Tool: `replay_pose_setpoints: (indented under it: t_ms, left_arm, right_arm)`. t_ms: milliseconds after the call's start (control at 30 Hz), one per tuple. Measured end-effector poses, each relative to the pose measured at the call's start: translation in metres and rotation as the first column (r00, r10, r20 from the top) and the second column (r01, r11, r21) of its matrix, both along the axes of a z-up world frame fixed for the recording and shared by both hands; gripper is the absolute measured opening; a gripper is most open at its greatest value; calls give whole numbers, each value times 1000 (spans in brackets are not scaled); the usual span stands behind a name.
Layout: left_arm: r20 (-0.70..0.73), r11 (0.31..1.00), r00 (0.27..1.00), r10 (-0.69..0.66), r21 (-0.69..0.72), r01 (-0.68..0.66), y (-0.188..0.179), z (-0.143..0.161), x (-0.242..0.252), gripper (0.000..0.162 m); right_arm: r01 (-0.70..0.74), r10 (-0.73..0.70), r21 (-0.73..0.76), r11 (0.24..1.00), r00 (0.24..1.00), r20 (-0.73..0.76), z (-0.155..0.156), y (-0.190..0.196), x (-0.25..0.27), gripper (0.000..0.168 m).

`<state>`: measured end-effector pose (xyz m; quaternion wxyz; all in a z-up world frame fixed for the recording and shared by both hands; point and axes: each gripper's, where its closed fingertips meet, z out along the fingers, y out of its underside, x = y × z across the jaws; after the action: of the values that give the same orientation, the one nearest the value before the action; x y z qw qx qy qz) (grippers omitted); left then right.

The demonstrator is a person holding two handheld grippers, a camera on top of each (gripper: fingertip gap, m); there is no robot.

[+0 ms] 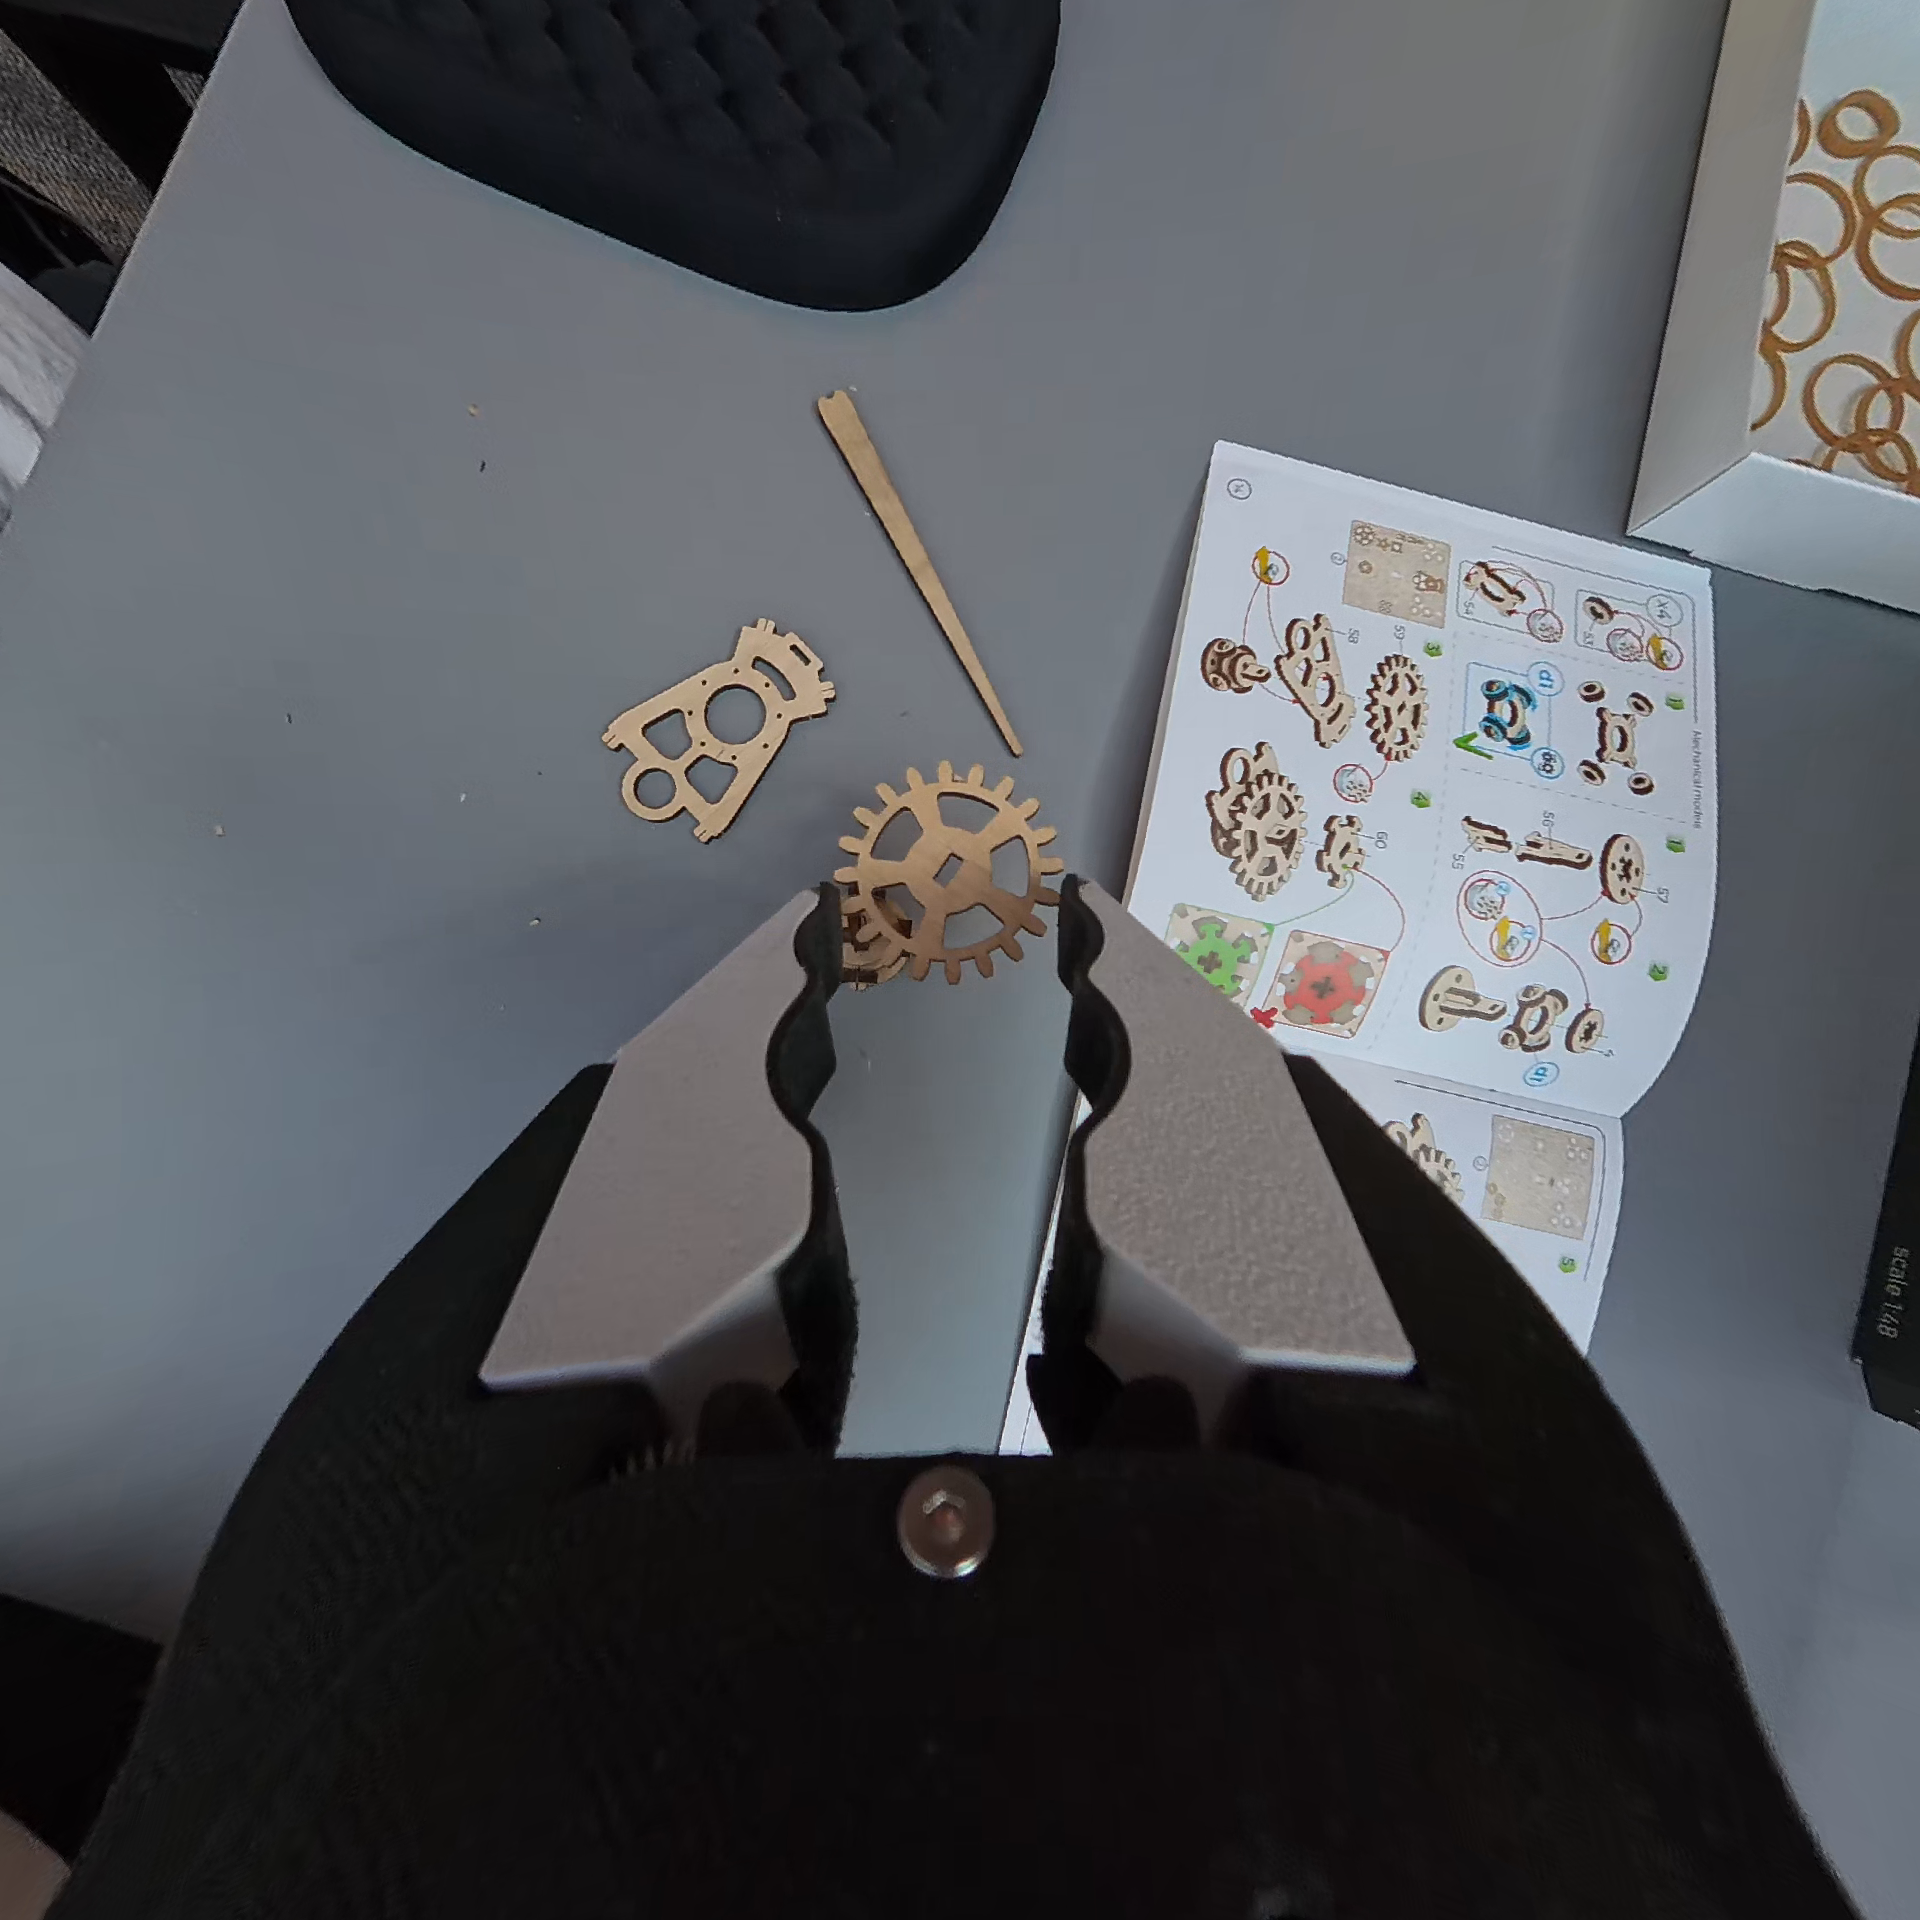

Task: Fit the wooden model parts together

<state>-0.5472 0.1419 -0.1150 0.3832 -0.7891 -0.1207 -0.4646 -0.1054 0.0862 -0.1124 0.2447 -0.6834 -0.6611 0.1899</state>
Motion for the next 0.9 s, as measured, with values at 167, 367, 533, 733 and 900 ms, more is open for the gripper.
replay_pose_setpoints:
  t_ms: [167,367,533,733,900]
  left_arm:
    - [-232,999,973,0,31,7,-2,-10,-4,4]
    - [-502,1000,865,13,5,-12,-6,-28,-13,6]
    - [-689,986,707,159,140,-86,-3,-14,-31,17]
    - [-577,866,810,102,452,213,-21,73,122,16]
    - [-351,740,859,-372,447,503,-48,85,286,16]
  right_arm:
    - [22,-22,3,1000,1000,-9,1,3,3,41]
    - [56,-56,19,998,998,-2,1,11,14,41]
    - [90,-90,55,994,996,-4,5,18,24,41]
    - [49,-32,200,979,996,-85,35,18,8,41]
    - [0,31,325,946,996,-89,59,6,-7,41]
